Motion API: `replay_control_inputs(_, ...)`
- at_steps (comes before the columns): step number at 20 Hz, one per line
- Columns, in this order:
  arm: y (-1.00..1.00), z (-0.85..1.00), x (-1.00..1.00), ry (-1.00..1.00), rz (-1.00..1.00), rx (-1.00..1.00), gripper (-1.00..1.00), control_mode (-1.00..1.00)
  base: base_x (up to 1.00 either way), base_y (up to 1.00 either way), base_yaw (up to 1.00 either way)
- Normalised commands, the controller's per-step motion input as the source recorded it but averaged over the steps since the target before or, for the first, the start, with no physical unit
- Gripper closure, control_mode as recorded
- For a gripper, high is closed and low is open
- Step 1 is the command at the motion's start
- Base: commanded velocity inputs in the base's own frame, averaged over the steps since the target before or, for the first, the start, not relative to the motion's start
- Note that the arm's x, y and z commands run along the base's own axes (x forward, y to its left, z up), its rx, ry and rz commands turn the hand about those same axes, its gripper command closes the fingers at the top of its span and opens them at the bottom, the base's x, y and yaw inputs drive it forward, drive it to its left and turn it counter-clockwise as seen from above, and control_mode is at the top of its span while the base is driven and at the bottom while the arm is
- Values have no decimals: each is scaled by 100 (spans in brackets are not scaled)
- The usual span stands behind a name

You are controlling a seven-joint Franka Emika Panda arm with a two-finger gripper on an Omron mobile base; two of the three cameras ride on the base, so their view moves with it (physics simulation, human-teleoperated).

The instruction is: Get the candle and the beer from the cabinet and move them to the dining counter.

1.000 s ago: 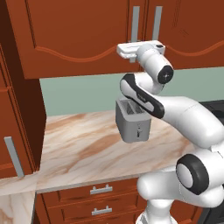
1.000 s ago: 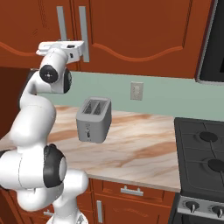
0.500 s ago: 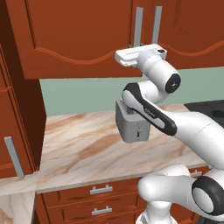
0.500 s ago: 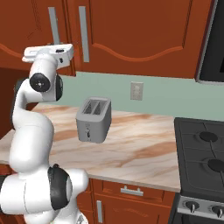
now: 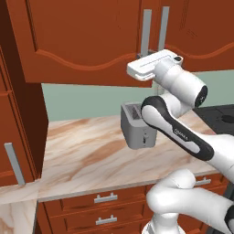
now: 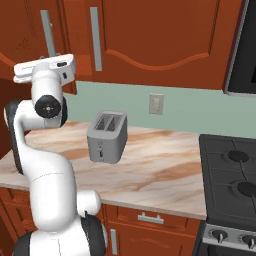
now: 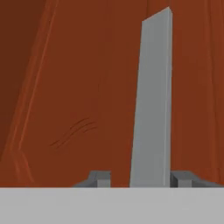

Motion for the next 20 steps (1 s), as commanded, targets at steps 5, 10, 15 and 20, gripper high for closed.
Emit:
replay_control_inputs(5,50,0,-77,-6,14,-3,100,-100,0,0,0)
replay_control_inputs(10,59,0,-72,-4,13,-5,100,-100,0,0,0)
replay_control_inputs(15,71,0,-60,0,8,-4,100,-100,0,0,0)
replay_control_inputs(20,83,0,-47,0,3,-4,100,-100,0,0,0)
